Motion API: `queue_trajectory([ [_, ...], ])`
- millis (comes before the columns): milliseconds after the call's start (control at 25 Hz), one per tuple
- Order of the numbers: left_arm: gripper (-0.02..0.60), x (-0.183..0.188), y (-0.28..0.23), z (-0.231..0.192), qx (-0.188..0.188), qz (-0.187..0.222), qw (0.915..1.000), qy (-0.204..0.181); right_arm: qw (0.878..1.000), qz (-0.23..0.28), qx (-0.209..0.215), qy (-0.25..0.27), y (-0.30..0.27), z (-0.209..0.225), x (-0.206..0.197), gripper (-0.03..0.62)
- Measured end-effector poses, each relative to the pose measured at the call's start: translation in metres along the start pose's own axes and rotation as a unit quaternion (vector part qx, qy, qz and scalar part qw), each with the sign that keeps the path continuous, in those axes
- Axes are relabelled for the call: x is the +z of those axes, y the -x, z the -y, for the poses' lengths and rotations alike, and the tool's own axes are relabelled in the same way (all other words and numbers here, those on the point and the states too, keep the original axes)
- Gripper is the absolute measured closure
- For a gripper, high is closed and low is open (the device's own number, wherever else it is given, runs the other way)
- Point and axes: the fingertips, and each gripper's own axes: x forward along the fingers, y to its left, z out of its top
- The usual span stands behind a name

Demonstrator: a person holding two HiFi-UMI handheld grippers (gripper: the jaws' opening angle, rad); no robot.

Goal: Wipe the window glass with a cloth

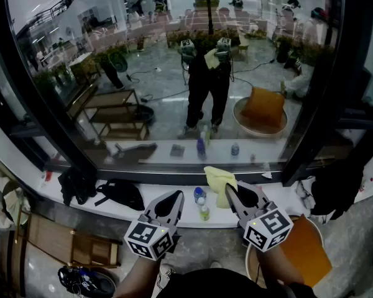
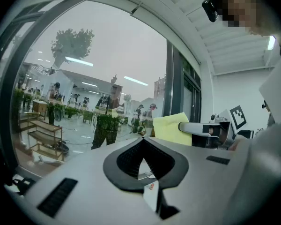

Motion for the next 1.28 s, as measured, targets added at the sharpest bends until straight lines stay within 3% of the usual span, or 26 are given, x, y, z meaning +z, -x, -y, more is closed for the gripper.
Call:
queue_trajectory([
  [920, 0.577, 0.01, -0.018, 0.008, 0.013, -0.001, 0.9997, -0.022, 0.999, 0.018, 0.021, -0.017, -0.007, 0.02, 0.008, 0.554],
  [1280, 0.577, 0.023, -0.041, -0.044, -0.009, 0.002, 0.9996, -0.026, 1.0, 0.027, 0.012, -0.004, -0.068, 0.013, 0.021, 0.554],
])
